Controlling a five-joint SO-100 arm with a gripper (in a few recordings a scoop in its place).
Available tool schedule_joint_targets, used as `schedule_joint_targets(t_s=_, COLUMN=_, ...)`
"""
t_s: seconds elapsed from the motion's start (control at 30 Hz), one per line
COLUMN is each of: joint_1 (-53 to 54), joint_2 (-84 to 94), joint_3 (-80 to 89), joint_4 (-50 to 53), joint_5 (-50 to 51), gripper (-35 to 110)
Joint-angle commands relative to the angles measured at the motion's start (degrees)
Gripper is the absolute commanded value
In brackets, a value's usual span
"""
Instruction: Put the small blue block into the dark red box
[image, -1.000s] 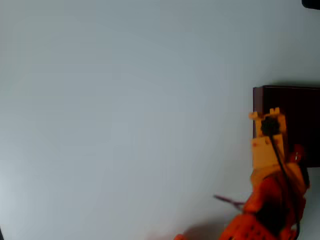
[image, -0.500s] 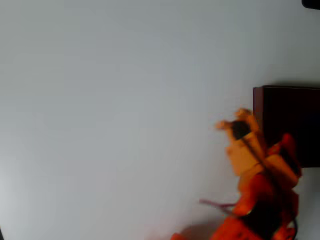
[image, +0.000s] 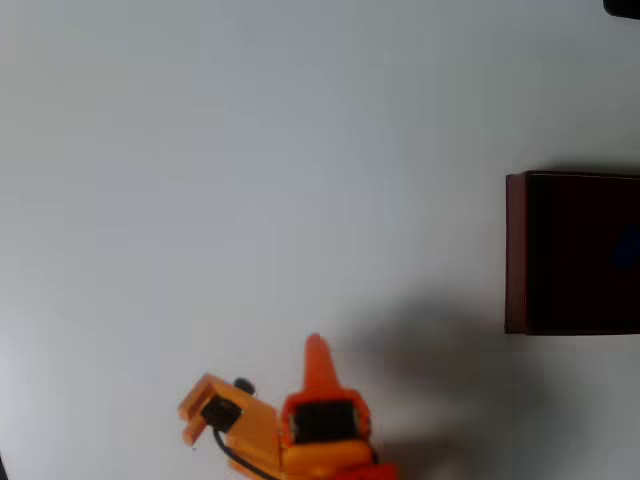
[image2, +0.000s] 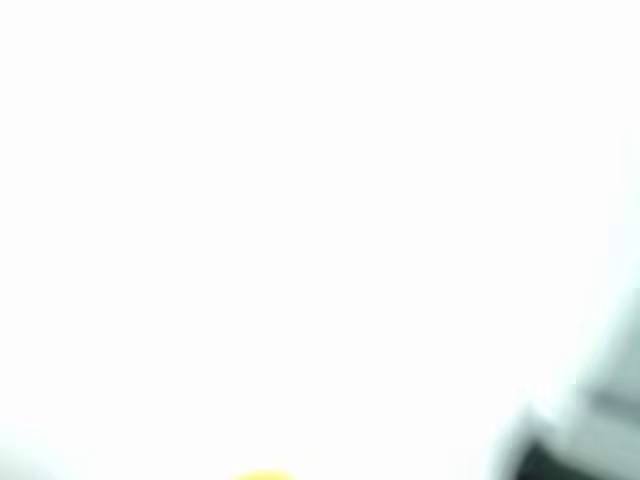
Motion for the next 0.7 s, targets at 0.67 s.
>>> schedule_joint_targets(t_s=0.67, joint_1=-16.44, joint_2=1.76, joint_3=12.04, joint_4=-0.44, joint_5=-2.46, gripper=0)
